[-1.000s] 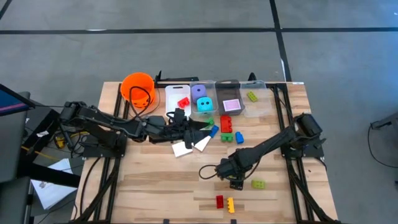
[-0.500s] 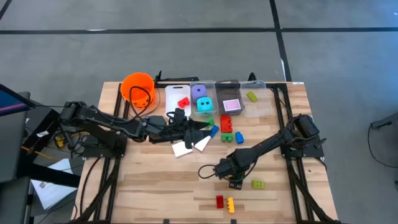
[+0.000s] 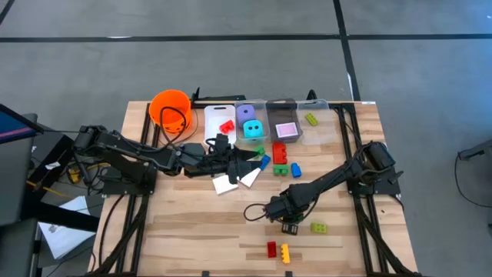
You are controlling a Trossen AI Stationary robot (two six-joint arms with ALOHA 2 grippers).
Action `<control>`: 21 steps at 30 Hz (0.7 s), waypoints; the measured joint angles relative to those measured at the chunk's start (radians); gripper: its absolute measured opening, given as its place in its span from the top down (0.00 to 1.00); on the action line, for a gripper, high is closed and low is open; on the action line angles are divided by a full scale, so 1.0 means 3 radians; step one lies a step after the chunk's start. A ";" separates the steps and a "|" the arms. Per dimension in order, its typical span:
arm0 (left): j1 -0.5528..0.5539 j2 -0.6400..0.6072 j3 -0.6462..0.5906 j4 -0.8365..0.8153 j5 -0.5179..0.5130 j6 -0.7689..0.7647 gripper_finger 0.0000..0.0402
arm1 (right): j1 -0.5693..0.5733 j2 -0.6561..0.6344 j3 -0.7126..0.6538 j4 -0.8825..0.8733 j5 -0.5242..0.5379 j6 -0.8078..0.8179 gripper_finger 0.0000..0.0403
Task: Pick & Place Toys
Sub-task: Put the dark green game piece into the right transparent bin
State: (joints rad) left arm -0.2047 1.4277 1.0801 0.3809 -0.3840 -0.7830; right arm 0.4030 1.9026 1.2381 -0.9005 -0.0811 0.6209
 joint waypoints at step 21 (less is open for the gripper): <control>0.0002 0.0000 -0.0001 0.0001 0.0000 0.0000 0.16 | -0.0061 -0.0986 0.0001 -0.0410 0.0629 0.0643 0.72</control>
State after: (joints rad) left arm -0.2041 1.4277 1.0798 0.3813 -0.3840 -0.7830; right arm 0.3847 1.6068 1.2385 -1.0235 0.1077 0.8137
